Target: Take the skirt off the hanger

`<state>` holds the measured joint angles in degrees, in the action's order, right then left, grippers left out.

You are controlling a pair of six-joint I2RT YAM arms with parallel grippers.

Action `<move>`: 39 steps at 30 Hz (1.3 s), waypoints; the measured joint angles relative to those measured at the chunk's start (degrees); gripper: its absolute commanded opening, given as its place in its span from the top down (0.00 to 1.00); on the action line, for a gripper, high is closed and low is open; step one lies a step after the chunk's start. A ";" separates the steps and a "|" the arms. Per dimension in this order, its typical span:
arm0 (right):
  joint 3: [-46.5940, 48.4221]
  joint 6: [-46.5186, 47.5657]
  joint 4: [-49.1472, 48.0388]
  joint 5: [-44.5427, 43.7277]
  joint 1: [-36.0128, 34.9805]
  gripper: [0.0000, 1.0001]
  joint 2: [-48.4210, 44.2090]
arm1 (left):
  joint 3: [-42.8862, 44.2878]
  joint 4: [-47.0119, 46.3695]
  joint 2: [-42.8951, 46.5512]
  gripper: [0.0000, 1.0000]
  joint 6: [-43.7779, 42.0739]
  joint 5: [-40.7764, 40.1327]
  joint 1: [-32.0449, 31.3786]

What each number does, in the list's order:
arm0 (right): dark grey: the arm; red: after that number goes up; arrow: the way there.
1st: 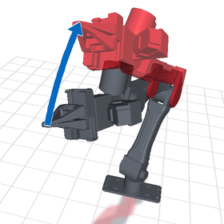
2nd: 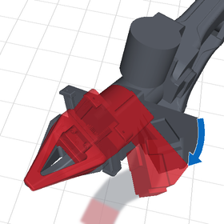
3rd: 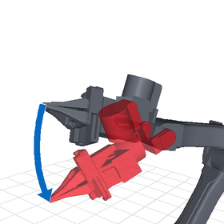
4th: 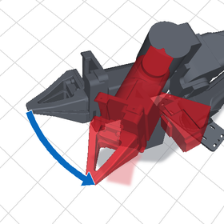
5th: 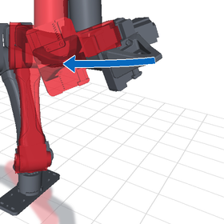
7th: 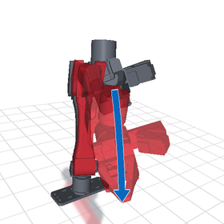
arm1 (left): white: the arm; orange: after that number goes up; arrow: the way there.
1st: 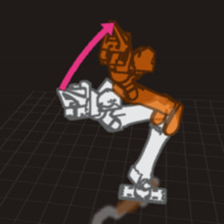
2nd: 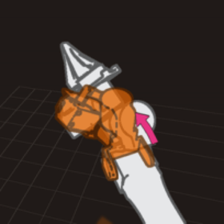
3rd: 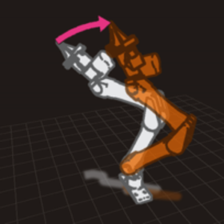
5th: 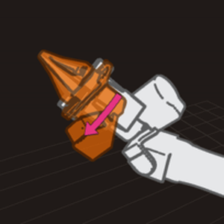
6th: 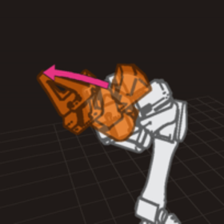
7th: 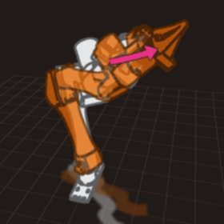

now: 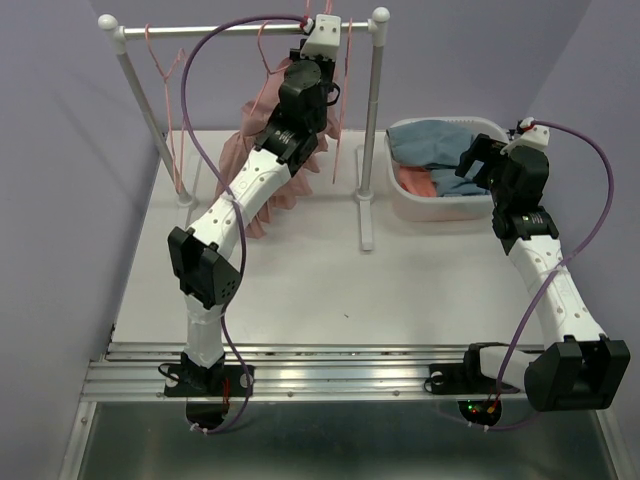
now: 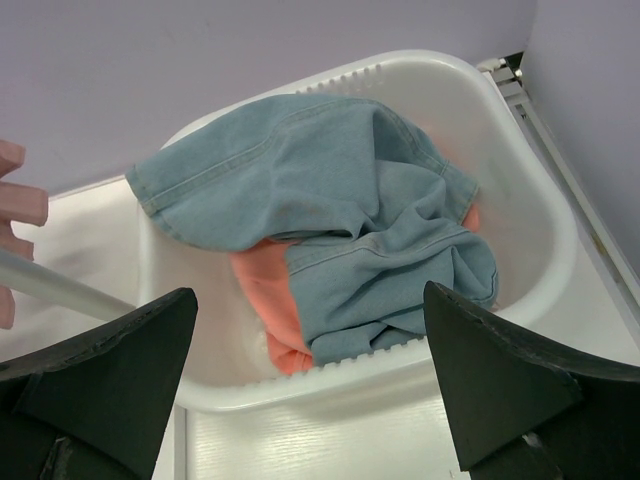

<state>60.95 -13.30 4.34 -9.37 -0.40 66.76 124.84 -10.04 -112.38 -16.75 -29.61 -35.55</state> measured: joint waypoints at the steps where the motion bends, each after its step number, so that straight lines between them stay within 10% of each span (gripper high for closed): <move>1: 0.00 0.00 -0.02 0.00 0.00 0.00 0.00 | -0.70 0.04 0.00 1.00 0.35 0.20 0.00; 23: -0.07 -0.02 -0.09 0.35 0.00 0.00 -1.60 | -7.87 0.96 0.74 0.91 6.29 0.59 0.00; 26: -0.09 -0.02 -0.09 0.44 0.00 0.00 -1.70 | -8.07 0.98 0.92 0.68 6.75 0.66 0.00; 39: -0.92 -0.02 -0.11 1.38 0.00 0.00 -2.64 | -9.38 2.16 4.87 0.36 8.24 1.14 -0.22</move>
<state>60.03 -13.32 4.23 -7.99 -0.40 64.12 115.46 -7.88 -107.50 -8.51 -28.47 -35.77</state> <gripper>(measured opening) 0.998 0.576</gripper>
